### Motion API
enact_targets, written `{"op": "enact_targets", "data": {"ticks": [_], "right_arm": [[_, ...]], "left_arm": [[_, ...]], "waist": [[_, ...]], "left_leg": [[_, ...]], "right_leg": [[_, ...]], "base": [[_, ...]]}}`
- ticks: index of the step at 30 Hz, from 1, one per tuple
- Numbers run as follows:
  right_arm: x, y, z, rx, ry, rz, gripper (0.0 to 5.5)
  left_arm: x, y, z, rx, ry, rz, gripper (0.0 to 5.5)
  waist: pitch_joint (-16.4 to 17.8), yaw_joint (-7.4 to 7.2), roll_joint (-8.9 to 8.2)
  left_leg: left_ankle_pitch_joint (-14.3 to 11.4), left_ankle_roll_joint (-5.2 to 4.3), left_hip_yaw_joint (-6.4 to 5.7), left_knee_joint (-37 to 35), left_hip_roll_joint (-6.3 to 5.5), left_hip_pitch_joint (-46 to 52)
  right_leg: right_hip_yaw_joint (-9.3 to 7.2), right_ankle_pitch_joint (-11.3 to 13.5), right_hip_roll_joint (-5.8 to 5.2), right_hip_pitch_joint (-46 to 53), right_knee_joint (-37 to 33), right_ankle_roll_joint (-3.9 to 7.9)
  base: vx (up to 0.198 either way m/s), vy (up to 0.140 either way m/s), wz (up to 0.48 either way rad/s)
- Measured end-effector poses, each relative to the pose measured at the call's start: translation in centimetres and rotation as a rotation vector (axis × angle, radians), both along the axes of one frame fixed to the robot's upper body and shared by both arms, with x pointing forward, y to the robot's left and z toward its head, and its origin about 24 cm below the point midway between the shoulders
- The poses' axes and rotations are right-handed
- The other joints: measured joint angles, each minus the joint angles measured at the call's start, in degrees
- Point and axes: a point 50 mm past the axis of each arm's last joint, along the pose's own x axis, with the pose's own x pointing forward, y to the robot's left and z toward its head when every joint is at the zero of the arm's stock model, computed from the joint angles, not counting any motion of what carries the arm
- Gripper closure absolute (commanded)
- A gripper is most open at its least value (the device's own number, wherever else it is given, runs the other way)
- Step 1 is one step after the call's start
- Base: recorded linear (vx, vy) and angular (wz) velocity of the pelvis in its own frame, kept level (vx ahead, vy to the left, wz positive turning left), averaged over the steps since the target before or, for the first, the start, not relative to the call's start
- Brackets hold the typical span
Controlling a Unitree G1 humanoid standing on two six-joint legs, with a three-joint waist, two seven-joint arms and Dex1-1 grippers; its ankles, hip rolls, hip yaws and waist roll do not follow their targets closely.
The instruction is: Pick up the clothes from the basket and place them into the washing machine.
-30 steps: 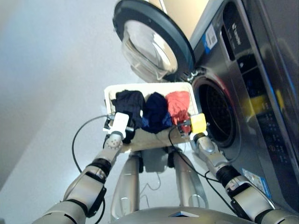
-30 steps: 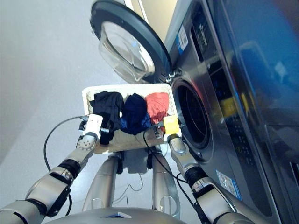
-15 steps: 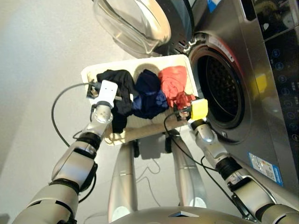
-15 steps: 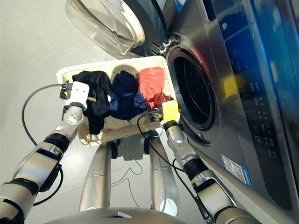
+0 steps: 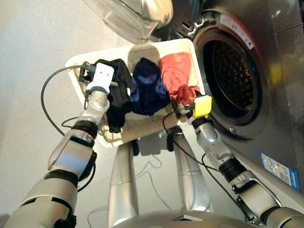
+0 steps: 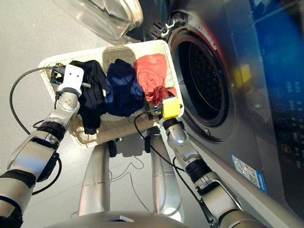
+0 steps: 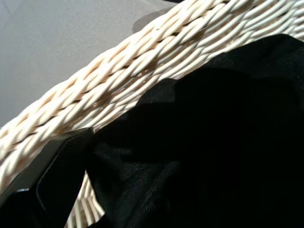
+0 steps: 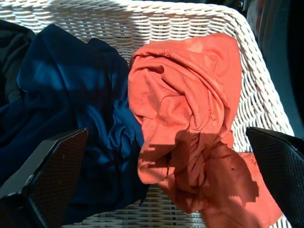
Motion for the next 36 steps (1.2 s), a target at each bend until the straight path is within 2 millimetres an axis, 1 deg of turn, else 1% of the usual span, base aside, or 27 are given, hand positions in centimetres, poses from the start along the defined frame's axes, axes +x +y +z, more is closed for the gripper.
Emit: {"op": "enact_targets", "data": {"ticks": [1, 2, 3, 5, 8, 10, 14, 17, 18, 20, 22, 23, 24, 25, 27, 32, 34, 36], "right_arm": [[0.0, 0.0, 0.1, 0.008, 0.000, -0.002, 0.00], [0.0, 0.0, 0.1, 0.012, 0.000, -0.004, 0.00], [0.0, 0.0, 0.1, 0.013, 0.000, -0.005, 0.00], [0.1, 0.1, 0.3, 0.024, -0.005, -0.013, 0.00], [0.5, 0.3, 0.9, 0.029, -0.023, -0.012, 0.00], [0.6, 0.5, 1.2, 0.030, -0.034, -0.009, 0.00], [0.6, 0.4, 1.1, 0.029, -0.029, -0.011, 0.00], [0.6, 0.4, 1.1, 0.029, -0.028, -0.012, 0.00], [0.6, 0.4, 1.1, 0.029, -0.028, -0.012, 0.00], [0.5, 0.4, 1.0, 0.028, -0.026, -0.011, 0.00], [0.6, 0.4, 1.0, 0.028, -0.026, -0.011, 0.00], [0.5, 0.4, 1.0, 0.028, -0.026, -0.010, 0.00], [0.5, 0.4, 1.0, 0.028, -0.025, -0.010, 0.00], [0.5, 0.4, 1.0, 0.028, -0.025, -0.010, 0.00], [0.5, 0.5, 1.0, 0.028, -0.026, -0.009, 0.00], [0.5, 0.8, 0.9, 0.035, -0.020, -0.002, 0.00], [0.4, 1.2, 0.9, 0.046, -0.016, 0.007, 0.00], [0.4, 1.6, 0.9, 0.058, -0.016, 0.016, 0.00]], "left_arm": [[0.0, 0.1, 0.0, -0.058, -0.005, -0.007, 0.00], [0.0, 0.1, 0.1, -0.138, -0.013, -0.019, 0.00], [-0.1, -0.1, -0.4, -0.185, -0.001, -0.035, 0.00], [-0.2, -0.3, -0.4, -0.324, -0.017, -0.082, 0.00], [-0.5, -0.7, -0.5, -0.463, -0.055, -0.129, 0.00], [-0.4, -0.7, -0.3, -0.505, -0.062, -0.144, 0.00], [-0.4, -0.6, -0.2, -0.596, -0.083, -0.176, 0.00], [-0.5, -0.4, -0.1, -0.650, -0.100, -0.198, 0.00], [-0.5, -0.4, 0.0, -0.656, -0.103, -0.204, 0.00], [-0.6, -0.4, -0.1, -0.656, -0.103, -0.209, 0.00], [-0.7, -0.4, -0.4, -0.662, -0.098, -0.216, 0.00], [-0.8, -0.4, -0.6, -0.663, -0.094, -0.214, 0.86], [-0.8, -0.2, -0.8, -0.664, -0.089, -0.204, 3.02], [-0.8, 0.0, -0.9, -0.667, -0.086, -0.192, 5.48], [-0.9, 0.2, -1.1, -0.665, -0.077, -0.186, 5.50], [-0.8, -1.8, -2.4, -0.667, -0.004, -0.232, 5.50], [-0.9, -2.7, -3.6, -0.659, 0.060, -0.244, 5.50], [-1.3, -3.2, -4.9, -0.650, 0.115, -0.242, 5.50]], "waist": [[0.00, -0.04, 0.00], [-0.01, 0.01, 0.03], [-0.01, 0.06, 0.04], [-0.01, 0.18, 0.05], [-0.20, 0.59, 0.42], [-0.25, 0.58, 0.50], [-0.29, 0.59, 0.56], [-0.30, 0.54, 0.58], [-0.31, 0.53, 0.58], [-0.41, 0.50, 0.68], [-0.79, 0.48, 0.86], [-1.08, 0.45, 0.91], [-1.38, 0.38, 0.90], [-1.62, 0.32, 0.88], [-1.86, 0.24, 0.88], [-1.89, -0.21, 0.88], [-1.88, -0.39, 0.89], [-1.88, -0.70, 0.89]], "left_leg": [[0.00, 0.02, -0.01, -0.17, 0.41, -0.22], [-0.03, 0.06, 0.03, -0.20, 0.41, -0.44], [-0.09, 0.16, 0.01, -0.18, 0.37, -0.66], [-0.15, 0.24, 0.13, -0.21, 0.27, -0.96], [-0.16, 0.52, 0.16, -0.40, 0.28, -1.52], [-0.17, 0.54, 0.16, -0.64, 0.22, -1.49], [-0.20, 0.50, 0.16, -0.87, 0.12, -1.49], [-0.36, 0.28, 0.17, -1.21, 0.12, -1.51], [-0.36, 0.28, 0.19, -1.21, 0.12, -1.54], [-0.33, 0.32, 0.21, -1.40, 0.05, -1.53], [-0.16, 0.60, 0.19, -1.35, -0.03, -1.53], [-0.16, 0.61, 0.17, -1.43, -0.05, -1.56], [-0.16, 0.61, 0.18, -1.55, -0.10, -1.56], [-0.16, 0.61, 0.17, -1.59, -0.19, -1.56], [-0.16, 0.62, 0.13, -1.62, -0.24, -1.54], [-0.09, 0.77, 0.22, -1.89, -0.47, -0.92], [-0.08, 0.78, 0.30, -2.22, -0.52, 0.31], [-0.04, 0.83, 0.54, -2.81, -0.53, 1.83]], "right_leg": [[0.01, 0.06, 0.07, -0.06, -0.55, 0.08], [0.01, 0.22, 0.04, -0.23, -0.69, 0.22], [-0.02, 0.25, 0.04, -0.42, -0.68, 0.22], [0.01, 0.47, -0.03, -0.84, -0.81, 0.52], [0.04, 0.70, 0.16, -1.20, -1.46, 0.72], [0.03, 0.69, 0.23, -1.21, -1.58, 0.72], [0.02, 0.60, 0.30, -1.23, -1.71, 0.83], [0.03, 0.59, 0.26, -1.22, -2.24, 0.81], [0.03, 0.57, 0.09, -1.23, -2.31, 0.78], [0.02, 0.63, 0.13, -1.24, -2.48, 0.85], [0.01, 0.65, 0.17, -1.27, -2.51, 0.89], [0.01, 0.67, 0.18, -1.28, -2.47, 0.90], [0.01, 0.67, 0.17, -1.30, -2.51, 0.91], [0.00, 0.67, 0.18, -1.31, -2.51, 0.91], [-0.03, 0.66, 0.09, -1.30, -2.49, 0.91], [0.01, 0.76, -0.28, -0.87, -2.36, 0.81], [0.06, 0.75, -0.34, 0.15, -2.37, 0.80], [0.33, 0.74, -0.55, 1.32, -2.48, 0.81]], "base": [[0.000, 0.000, 0.000], [0.000, 0.000, 0.000], [0.000, 0.000, 0.000], [0.000, 0.000, 0.000], [0.000, 0.000, 0.000], [0.000, 0.000, 0.000], [0.000, 0.000, 0.000], [0.000, 0.000, 0.000], [0.000, 0.000, 0.000], [0.000, 0.000, 0.000], [0.000, 0.000, 0.000], [0.000, 0.000, 0.000], [0.000, 0.000, 0.000], [0.000, 0.000, 0.000], [0.000, 0.000, 0.000], [0.000, 0.000, 0.000], [0.000, 0.000, 0.000], [0.000, 0.000, 0.000]]}}
